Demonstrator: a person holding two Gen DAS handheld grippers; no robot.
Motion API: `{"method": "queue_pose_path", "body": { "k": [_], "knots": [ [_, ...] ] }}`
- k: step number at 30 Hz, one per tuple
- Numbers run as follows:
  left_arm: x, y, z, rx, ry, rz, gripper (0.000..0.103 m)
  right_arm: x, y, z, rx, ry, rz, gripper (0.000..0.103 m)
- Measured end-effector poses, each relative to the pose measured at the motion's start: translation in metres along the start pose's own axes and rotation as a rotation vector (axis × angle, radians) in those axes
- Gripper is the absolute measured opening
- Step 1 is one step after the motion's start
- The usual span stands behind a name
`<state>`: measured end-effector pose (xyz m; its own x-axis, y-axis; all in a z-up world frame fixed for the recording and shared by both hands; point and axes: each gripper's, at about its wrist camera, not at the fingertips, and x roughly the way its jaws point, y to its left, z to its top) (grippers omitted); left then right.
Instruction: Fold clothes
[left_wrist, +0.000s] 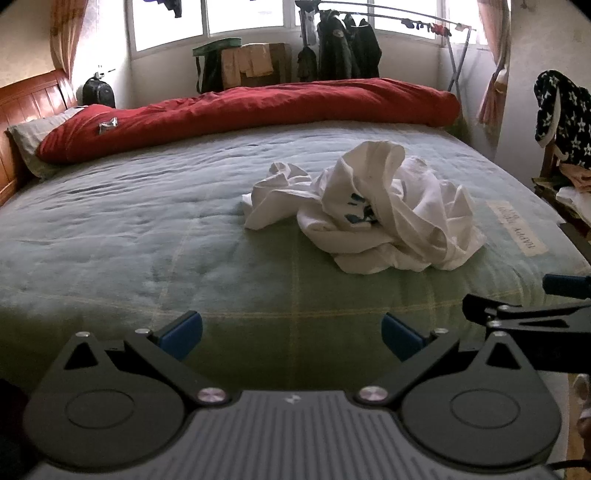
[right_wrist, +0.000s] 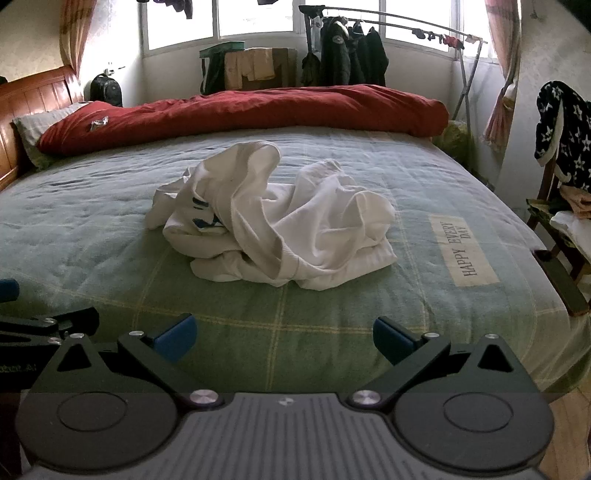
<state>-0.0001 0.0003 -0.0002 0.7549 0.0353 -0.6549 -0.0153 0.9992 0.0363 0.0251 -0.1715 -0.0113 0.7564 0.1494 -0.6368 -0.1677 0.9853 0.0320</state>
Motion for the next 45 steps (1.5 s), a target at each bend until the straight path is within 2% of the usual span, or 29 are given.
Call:
{"method": "queue_pose_path", "body": {
  "k": [45],
  "knots": [
    [0.0047, 0.0065, -0.0003, -0.021, 0.015, 0.008, 0.102, 0.0013, 0.0025, 0.0012, -0.019, 0.009, -0.003, 0.103]
  ]
}}
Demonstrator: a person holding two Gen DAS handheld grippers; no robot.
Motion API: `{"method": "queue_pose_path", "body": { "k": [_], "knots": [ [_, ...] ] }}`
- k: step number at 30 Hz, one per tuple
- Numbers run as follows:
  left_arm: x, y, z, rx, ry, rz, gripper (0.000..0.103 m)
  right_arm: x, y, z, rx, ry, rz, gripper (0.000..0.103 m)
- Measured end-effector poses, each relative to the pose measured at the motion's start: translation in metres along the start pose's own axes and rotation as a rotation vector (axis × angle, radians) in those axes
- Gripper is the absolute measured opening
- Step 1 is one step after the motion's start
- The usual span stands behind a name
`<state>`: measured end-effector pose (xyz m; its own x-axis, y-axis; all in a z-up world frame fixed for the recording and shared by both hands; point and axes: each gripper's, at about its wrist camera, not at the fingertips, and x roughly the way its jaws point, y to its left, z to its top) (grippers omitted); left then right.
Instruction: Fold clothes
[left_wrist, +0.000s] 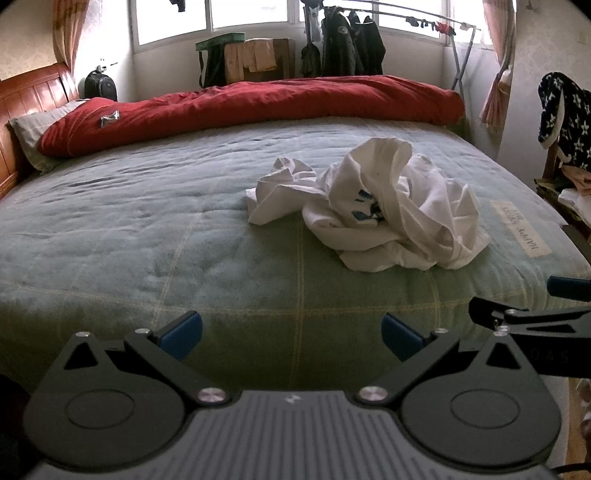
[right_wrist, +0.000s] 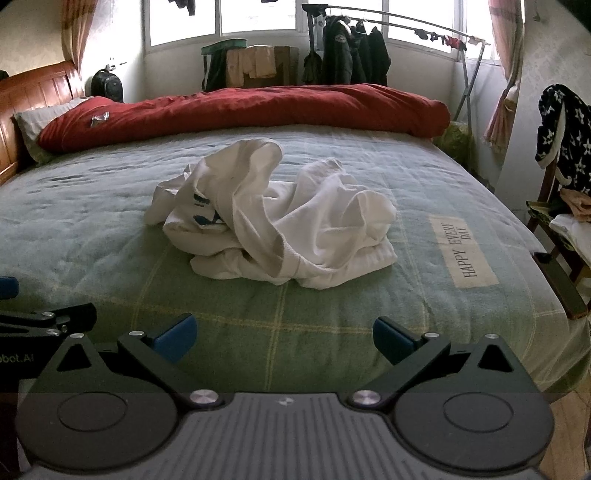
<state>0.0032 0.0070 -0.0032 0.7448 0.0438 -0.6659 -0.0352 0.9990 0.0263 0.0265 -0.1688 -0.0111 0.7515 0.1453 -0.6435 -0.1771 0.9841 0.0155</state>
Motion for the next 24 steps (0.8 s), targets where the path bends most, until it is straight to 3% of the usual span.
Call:
{"method": "queue_pose_path", "body": {
  "k": [24],
  "knots": [
    [0.0029, 0.0, -0.0014, 0.0, 0.013, 0.002, 0.102, 0.0005, 0.0003, -0.0012, -0.003, 0.001, 0.002, 0.103]
  ]
}}
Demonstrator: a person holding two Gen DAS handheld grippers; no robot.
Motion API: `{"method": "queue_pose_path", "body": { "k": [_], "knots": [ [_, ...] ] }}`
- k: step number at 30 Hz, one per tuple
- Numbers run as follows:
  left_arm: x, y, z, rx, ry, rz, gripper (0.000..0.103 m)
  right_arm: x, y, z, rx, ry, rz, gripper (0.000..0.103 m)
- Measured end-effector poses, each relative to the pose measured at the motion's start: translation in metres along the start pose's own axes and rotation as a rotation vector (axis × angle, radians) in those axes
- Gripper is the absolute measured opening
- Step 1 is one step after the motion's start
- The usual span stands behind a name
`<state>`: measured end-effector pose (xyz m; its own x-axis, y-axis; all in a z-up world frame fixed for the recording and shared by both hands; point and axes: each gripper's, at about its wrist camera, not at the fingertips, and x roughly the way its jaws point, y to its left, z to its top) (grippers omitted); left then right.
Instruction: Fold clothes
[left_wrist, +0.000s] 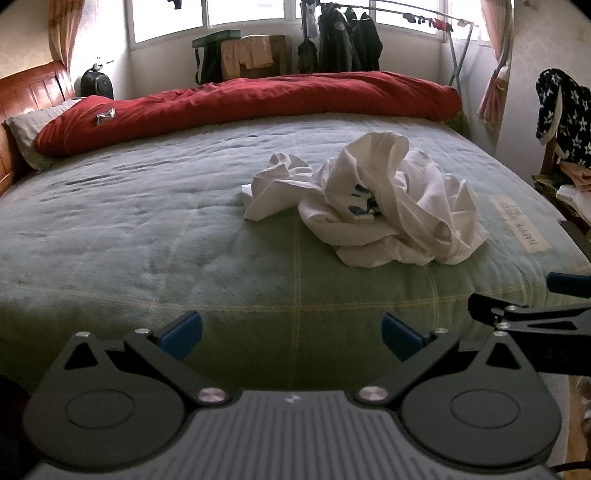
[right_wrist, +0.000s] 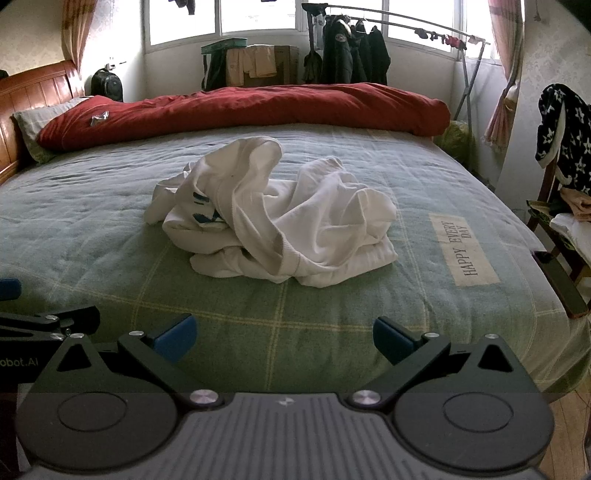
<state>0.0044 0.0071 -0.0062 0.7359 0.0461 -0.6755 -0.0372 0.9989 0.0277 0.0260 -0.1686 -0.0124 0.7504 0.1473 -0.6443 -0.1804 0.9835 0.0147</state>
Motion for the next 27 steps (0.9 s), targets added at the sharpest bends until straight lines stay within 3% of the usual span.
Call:
{"method": "queue_pose_path", "body": {
  "k": [11, 27],
  "knots": [
    [0.018, 0.006, 0.005, -0.019, 0.034, -0.023, 0.102, 0.01, -0.008, 0.006, 0.0, 0.008, -0.011, 0.103],
    [0.069, 0.018, 0.032, -0.041, 0.09, -0.007, 0.102, 0.061, -0.013, 0.036, 0.02, 0.039, -0.001, 0.103]
  ]
}}
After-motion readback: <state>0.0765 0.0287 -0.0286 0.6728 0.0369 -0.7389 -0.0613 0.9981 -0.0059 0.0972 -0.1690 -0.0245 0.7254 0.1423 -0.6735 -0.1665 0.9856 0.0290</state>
